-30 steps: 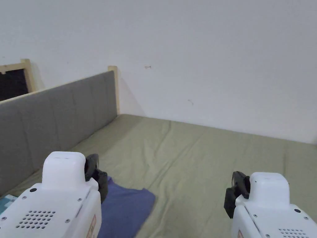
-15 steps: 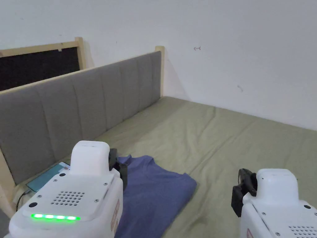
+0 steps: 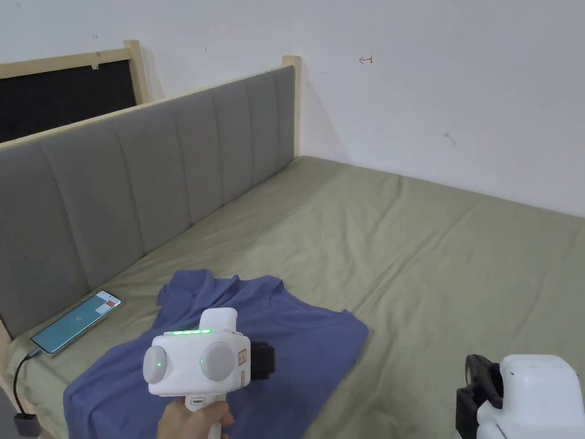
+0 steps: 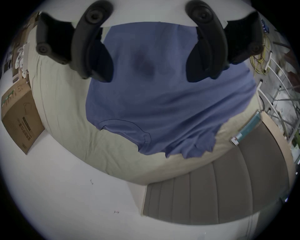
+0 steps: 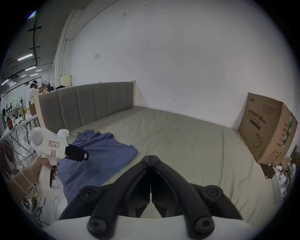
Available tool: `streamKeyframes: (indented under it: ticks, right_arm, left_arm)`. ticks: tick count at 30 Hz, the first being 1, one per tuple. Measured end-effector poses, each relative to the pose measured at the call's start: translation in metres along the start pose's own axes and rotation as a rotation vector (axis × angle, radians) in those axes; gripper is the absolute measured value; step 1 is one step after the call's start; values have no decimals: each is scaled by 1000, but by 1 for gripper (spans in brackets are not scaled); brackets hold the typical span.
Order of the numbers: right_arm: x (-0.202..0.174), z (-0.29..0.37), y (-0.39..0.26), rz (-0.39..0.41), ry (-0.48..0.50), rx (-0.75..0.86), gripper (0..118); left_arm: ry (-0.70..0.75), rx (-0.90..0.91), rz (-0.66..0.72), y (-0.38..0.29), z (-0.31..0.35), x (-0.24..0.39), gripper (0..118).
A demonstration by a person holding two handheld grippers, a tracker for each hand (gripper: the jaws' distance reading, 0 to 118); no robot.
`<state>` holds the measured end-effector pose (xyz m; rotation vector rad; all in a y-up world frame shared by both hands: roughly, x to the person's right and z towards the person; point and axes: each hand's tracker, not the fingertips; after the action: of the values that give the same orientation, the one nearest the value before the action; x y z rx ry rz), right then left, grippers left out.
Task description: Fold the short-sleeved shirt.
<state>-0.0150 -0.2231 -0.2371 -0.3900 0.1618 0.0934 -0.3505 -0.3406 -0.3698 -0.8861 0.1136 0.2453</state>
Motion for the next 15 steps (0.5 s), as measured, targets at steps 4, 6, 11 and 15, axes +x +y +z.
streamKeyframes:
  ticks: [4, 6, 11, 15]
  right_arm:
    - [10, -16, -7, -42, 0, -60, 0]
    - [13, -21, -10, -45, -5, -78, 0]
    - [24, -29, -20, -34, -20, -124, 0]
    - [33, -37, -27, -99, -29, -170, 0]
  left_arm:
    - [23, -56, -32, 11, -34, 9, 108]
    - [46, -66, -74, 9, -57, 15, 108]
    - [85, -194, -78, 0, -104, 19, 105]
    - [101, -179, -56, 6, -83, 18, 62]
